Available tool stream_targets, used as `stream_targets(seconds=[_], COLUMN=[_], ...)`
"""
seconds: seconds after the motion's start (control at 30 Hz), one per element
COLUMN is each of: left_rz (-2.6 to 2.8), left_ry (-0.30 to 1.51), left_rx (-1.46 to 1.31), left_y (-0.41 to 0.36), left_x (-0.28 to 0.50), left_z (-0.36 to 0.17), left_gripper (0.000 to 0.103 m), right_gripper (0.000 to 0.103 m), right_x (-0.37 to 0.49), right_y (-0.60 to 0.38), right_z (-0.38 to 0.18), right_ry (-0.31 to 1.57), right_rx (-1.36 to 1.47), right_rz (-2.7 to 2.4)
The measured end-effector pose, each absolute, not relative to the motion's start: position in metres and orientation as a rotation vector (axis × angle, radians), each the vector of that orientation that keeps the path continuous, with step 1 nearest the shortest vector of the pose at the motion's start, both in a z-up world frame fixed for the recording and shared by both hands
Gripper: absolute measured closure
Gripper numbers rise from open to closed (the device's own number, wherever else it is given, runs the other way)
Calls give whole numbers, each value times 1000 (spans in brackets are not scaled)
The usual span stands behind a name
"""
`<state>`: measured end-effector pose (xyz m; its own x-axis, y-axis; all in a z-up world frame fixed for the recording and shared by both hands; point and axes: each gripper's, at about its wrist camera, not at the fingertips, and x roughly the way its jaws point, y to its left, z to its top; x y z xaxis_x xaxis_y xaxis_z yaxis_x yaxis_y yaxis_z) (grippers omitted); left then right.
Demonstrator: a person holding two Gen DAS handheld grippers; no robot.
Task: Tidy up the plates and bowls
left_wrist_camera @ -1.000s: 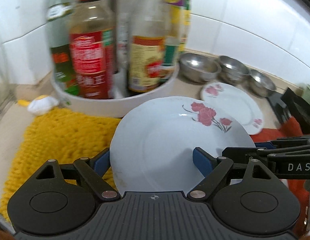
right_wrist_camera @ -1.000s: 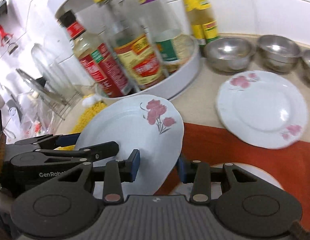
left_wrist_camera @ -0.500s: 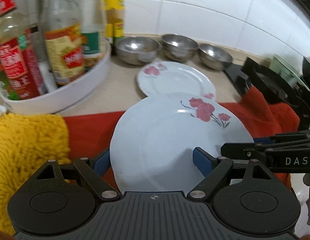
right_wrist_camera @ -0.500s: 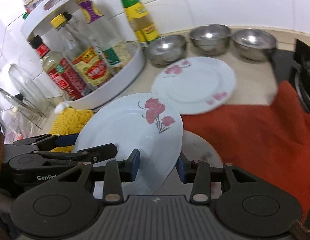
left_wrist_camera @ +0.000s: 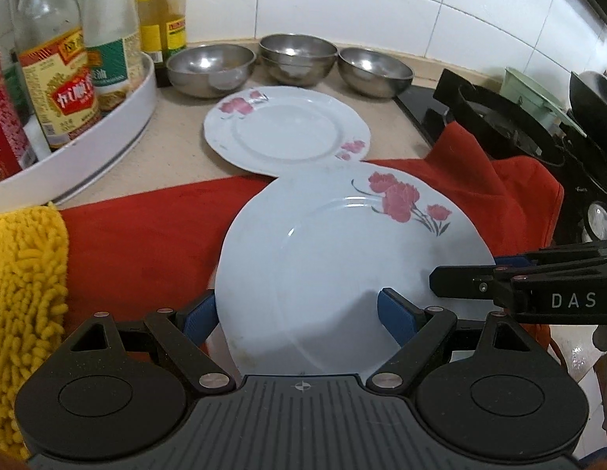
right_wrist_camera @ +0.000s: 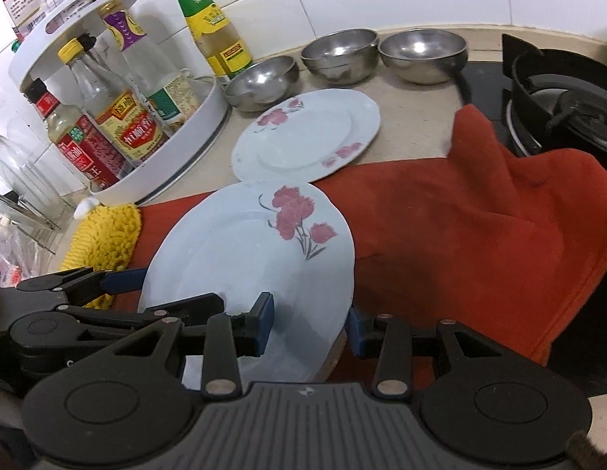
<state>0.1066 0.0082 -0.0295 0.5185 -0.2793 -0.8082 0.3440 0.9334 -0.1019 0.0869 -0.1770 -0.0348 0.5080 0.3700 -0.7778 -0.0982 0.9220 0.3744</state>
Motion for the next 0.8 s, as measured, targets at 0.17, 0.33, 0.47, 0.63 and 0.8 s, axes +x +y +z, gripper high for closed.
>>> stream_targets(seconds=[0.17, 0.33, 0.47, 0.63, 0.8], left_rz=[-368, -354, -346, -335, -284], left_ry=[974, 979, 964, 934, 895], left_rx=[85, 89, 101, 94, 90], left_y=[3, 0, -2, 1, 9], left_x=[105, 104, 105, 105, 109], left_z=[-35, -39, -39, -32, -21], left_gripper=[13, 14, 16, 17, 16], right_gripper=[67, 66, 65, 64, 64], right_x=[86, 85, 86, 85, 82], right_y=[-180, -179, -177, -181, -185], right_z=[-40, -43, -44, -43, -33], right_ry=[1017, 1022, 1022, 998, 938], right_rx=[279, 249, 225, 209, 154], right_rz=[288, 294, 305, 312, 322])
